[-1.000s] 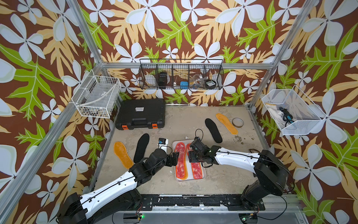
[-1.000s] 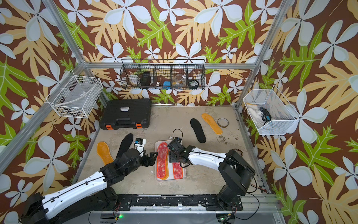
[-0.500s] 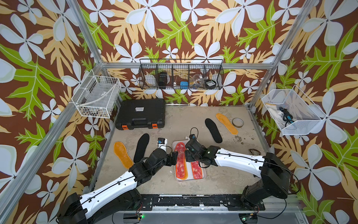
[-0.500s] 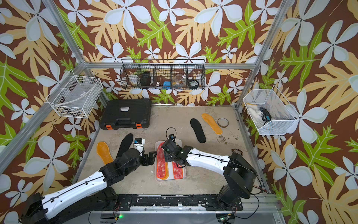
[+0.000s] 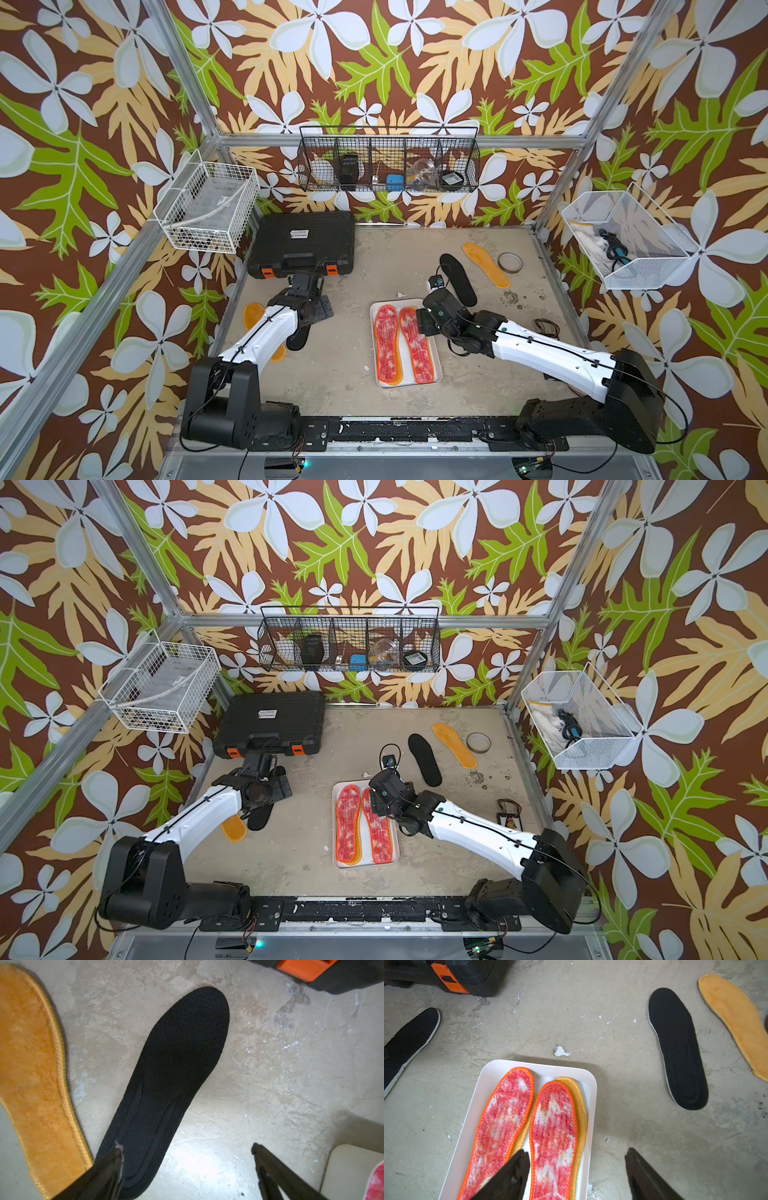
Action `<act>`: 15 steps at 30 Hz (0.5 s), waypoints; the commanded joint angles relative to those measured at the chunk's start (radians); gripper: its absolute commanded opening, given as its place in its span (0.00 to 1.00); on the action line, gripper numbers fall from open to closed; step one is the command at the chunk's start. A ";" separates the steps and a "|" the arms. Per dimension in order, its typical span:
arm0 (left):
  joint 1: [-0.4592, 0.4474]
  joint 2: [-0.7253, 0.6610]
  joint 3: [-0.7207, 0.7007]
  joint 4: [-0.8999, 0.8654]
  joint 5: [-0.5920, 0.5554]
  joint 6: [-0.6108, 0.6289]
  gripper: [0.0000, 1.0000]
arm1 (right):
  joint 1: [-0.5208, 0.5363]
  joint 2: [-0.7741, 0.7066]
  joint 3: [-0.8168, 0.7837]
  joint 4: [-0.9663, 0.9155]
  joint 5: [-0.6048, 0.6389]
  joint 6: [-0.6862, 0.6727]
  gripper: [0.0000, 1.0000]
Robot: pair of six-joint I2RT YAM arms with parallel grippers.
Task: Put the insoles into the storage box
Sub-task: Place the insole in the storage box, then pick up the insole from the center of the board.
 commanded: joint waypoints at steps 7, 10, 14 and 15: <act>0.024 0.201 0.153 -0.176 -0.051 0.132 1.00 | -0.068 -0.070 -0.045 0.051 -0.002 -0.044 0.79; 0.026 0.279 0.166 -0.167 -0.059 0.166 1.00 | -0.078 -0.066 -0.036 0.064 -0.018 -0.058 0.79; 0.027 0.313 0.169 -0.125 -0.044 0.206 1.00 | -0.081 -0.058 -0.028 0.066 -0.042 -0.071 0.79; 0.025 0.317 0.170 -0.119 -0.041 0.210 1.00 | -0.081 -0.054 -0.027 0.067 -0.042 -0.074 0.79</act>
